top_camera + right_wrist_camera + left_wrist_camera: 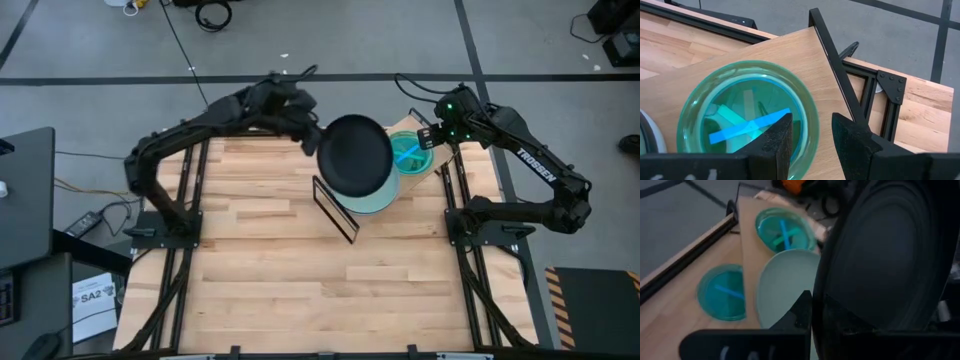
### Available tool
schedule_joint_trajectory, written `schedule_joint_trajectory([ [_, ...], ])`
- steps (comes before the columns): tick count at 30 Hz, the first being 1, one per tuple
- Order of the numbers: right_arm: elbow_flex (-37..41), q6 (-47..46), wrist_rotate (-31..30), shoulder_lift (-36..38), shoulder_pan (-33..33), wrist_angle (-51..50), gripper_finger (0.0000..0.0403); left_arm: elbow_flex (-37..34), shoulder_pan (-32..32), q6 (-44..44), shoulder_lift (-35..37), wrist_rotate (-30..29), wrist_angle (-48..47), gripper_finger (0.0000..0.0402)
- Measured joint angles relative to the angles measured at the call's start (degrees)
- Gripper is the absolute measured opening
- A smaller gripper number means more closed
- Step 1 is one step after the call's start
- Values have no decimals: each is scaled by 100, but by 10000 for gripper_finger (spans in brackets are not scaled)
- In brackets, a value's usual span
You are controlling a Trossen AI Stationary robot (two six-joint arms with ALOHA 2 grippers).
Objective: Place and stack plates onto a shelf
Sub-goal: Stack the big black plate on top of the big gray plate on the shelf
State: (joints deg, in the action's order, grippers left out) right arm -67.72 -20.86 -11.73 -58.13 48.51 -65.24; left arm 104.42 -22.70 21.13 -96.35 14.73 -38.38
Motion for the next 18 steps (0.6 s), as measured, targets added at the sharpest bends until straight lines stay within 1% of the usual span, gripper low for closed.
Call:
schedule_joint_trajectory([
  [3,0,0,0,0,0,1,143,382,-8,-125,-451,11,-210,17],
  [7,0,0,0,0,0,-1,143,654,-6,-153,-894,169,-318,17],
  [11,0,0,-2,0,0,1,143,668,-4,-148,-1244,205,-368,17],
  [18,0,0,-2,0,0,0,143,667,-6,-141,-1635,243,-402,17],
])
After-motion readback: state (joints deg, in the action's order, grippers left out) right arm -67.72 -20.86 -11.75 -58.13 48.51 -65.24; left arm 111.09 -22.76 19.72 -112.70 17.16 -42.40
